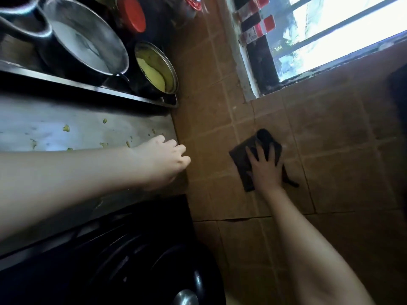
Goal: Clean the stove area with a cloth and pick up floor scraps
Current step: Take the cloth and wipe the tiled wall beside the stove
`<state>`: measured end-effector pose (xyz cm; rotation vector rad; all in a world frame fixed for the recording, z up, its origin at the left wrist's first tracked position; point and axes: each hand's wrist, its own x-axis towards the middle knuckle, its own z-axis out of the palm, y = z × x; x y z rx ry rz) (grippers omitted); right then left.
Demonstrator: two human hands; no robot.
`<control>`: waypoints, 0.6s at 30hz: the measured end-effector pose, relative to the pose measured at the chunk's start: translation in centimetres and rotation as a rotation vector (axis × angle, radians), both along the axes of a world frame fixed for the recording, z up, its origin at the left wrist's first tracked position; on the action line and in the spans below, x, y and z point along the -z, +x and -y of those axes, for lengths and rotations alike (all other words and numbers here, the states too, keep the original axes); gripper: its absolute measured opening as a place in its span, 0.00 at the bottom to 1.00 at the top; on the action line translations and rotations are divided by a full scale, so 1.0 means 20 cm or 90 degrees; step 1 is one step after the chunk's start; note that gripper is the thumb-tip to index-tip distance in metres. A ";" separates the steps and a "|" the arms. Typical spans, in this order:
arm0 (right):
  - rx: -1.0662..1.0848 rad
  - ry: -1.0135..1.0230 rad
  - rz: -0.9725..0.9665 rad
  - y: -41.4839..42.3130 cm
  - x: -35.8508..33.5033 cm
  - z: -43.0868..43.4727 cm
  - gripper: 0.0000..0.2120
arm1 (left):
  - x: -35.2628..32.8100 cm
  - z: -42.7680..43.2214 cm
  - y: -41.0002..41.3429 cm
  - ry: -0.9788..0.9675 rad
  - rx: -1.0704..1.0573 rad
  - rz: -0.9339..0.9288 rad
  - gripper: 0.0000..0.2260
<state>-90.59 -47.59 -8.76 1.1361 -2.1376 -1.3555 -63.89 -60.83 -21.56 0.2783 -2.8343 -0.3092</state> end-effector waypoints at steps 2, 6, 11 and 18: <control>-0.002 -0.011 0.007 0.00 0.03 0.02 0.35 | 0.02 0.03 0.01 -0.007 -0.005 0.003 0.12; -0.008 -0.012 0.015 -0.01 0.03 -0.01 0.34 | 0.07 0.05 0.04 -0.012 -0.016 0.006 0.13; 0.026 0.039 0.024 -0.01 0.07 -0.25 0.34 | 0.19 -0.03 0.11 0.027 0.013 0.018 0.11; 0.085 0.070 0.026 0.04 0.11 -0.67 0.43 | 0.30 -0.18 0.21 -0.002 0.021 0.095 0.14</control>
